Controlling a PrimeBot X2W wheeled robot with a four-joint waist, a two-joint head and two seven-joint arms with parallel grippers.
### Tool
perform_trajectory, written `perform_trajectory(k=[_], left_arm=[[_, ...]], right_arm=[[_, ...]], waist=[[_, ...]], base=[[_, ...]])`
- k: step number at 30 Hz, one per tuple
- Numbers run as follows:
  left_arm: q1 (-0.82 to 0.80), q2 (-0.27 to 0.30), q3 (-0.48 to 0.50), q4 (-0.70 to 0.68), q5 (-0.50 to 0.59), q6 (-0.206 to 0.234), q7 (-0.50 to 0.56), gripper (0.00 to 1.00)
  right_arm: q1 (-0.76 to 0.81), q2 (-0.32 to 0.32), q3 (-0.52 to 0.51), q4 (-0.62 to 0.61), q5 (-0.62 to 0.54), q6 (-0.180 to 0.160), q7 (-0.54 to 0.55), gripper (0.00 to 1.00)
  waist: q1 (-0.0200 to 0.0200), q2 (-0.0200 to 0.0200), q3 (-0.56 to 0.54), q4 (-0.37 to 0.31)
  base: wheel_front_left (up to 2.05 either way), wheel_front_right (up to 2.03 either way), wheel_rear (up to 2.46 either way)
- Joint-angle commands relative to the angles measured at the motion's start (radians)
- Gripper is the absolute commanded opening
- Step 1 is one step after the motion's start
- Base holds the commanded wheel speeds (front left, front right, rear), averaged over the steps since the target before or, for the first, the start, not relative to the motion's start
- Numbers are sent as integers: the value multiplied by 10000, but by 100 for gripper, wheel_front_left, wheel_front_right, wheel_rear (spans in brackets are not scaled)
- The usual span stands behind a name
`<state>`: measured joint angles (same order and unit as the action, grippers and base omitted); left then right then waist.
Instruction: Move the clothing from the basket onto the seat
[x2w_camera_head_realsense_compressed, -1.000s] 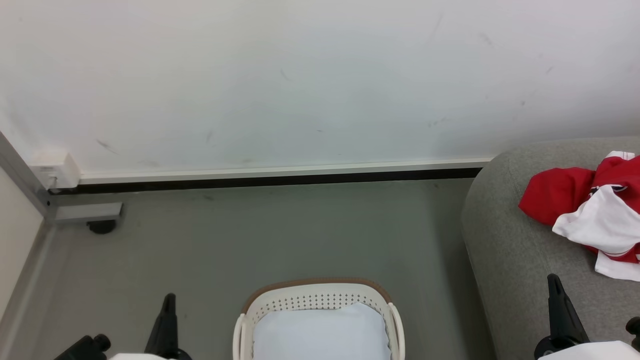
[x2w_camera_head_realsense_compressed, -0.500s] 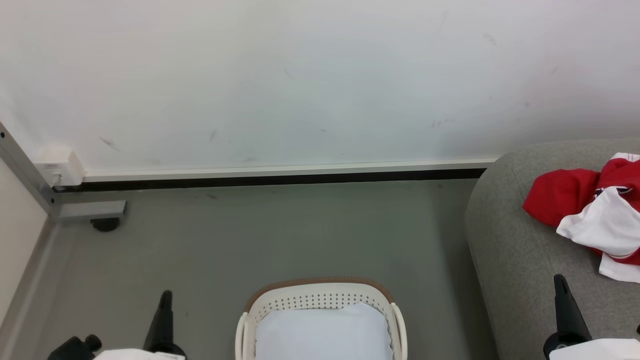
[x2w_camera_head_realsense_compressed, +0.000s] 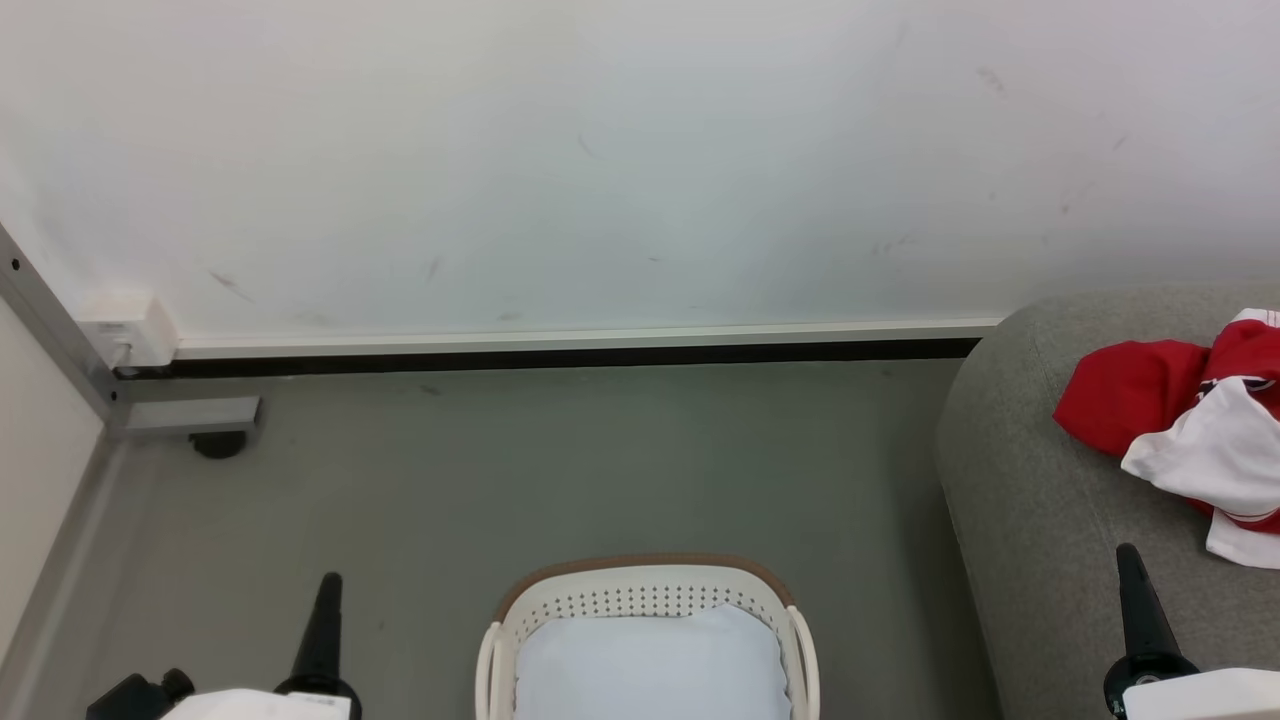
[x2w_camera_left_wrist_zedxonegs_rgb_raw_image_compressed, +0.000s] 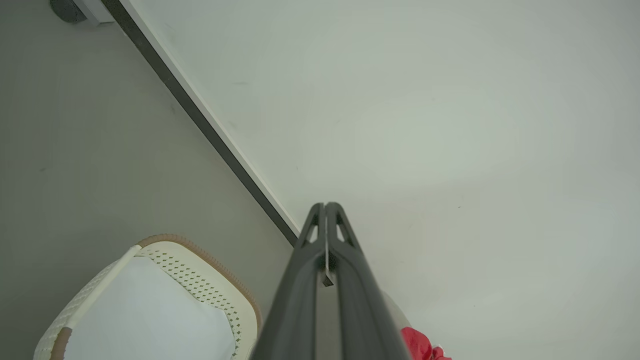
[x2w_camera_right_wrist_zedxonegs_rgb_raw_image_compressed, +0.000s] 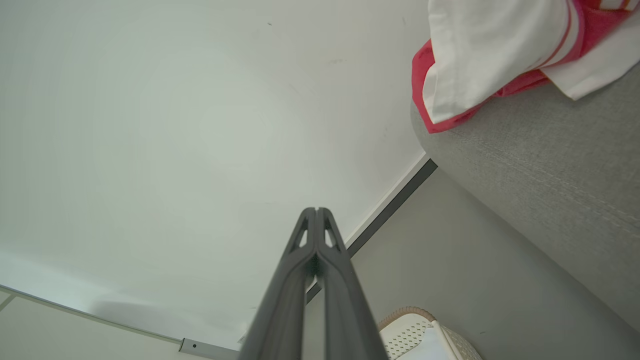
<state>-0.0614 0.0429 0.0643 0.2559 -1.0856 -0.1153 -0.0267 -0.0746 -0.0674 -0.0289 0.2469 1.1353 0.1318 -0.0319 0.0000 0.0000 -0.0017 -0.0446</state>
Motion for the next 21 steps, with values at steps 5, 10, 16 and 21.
perform_trajectory(k=[5, 10, 16, 21], left_arm=[[-238, 79, 112, -115, -739, -86, 192, 0], [-268, 83, 157, -117, -1228, -89, 325, 0], [-299, 87, 204, -117, -1787, -90, 469, 0], [-329, 91, 245, -117, -2232, -101, 594, 0]], right_arm=[[-233, -13, -151, -92, 703, -11, 202, 0], [-249, 4, -228, -87, 1138, -12, 322, 0], [-277, 23, -311, -81, 1643, -13, 485, 0], [-301, 41, -377, -76, 2040, -13, 599, 0]], waist=[[0, 0, 4, 42], [0, 0, 8, 76], [0, 0, 12, 117], [0, 0, 16, 152]], base=[[0, 0, 0], [0, 0, 0], [0, 0, 0], [0, 0, 0]])
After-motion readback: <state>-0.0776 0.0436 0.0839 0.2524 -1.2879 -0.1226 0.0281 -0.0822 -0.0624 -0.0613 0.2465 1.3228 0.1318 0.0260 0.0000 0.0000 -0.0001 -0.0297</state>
